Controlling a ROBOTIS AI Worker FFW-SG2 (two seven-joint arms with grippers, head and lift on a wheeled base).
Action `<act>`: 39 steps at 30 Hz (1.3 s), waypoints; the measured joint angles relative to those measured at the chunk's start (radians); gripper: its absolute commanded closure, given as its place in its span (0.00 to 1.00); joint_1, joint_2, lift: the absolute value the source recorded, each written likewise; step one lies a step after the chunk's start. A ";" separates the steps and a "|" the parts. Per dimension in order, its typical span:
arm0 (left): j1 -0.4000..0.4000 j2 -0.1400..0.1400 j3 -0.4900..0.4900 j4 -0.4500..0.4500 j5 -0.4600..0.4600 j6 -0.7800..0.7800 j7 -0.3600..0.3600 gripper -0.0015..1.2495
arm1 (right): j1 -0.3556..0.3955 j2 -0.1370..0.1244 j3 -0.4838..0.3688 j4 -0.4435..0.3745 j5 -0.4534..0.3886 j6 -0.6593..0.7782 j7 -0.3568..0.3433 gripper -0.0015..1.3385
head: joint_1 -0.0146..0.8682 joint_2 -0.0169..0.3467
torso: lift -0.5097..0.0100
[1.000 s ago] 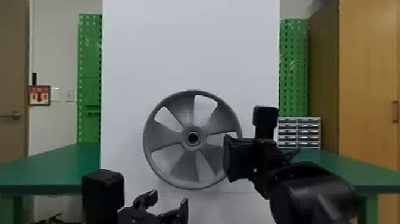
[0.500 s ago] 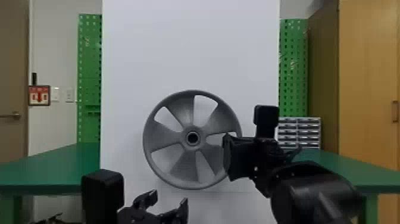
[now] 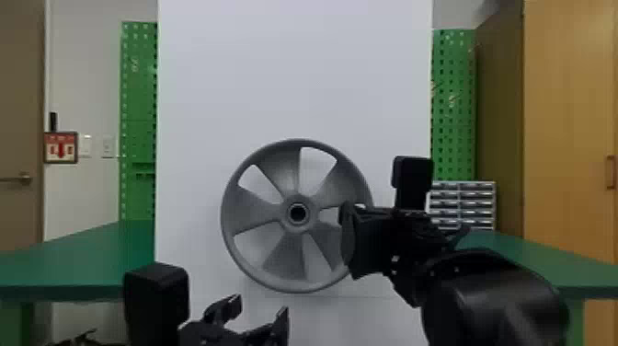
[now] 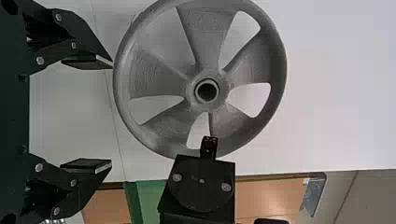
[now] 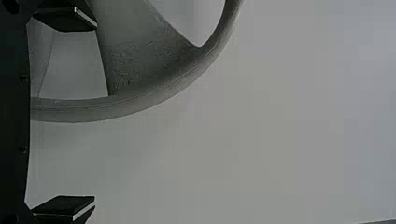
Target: Hold the wheel and insert it
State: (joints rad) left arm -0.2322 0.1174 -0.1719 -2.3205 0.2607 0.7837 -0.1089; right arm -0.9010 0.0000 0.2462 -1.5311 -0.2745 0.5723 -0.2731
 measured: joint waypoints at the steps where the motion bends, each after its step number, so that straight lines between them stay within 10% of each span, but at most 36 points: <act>1: 0.000 0.000 0.000 0.000 0.000 0.000 0.000 0.40 | 0.009 0.000 0.000 -0.020 0.000 0.004 0.000 0.00 | 0.02 0.14 | 0.04; 24: 0.005 -0.001 0.011 0.000 0.009 -0.004 0.000 0.40 | 0.276 0.000 0.006 -0.447 0.008 0.087 0.011 0.00 | 0.02 0.14 | 0.04; 39: 0.008 -0.001 0.021 -0.001 0.019 -0.016 0.000 0.40 | 0.483 -0.001 -0.040 -0.529 0.055 -0.014 0.166 0.00 | 0.02 0.14 | 0.04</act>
State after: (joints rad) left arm -0.2244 0.1166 -0.1505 -2.3214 0.2796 0.7679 -0.1089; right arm -0.4184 -0.0011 0.2057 -2.0604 -0.2193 0.5580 -0.1066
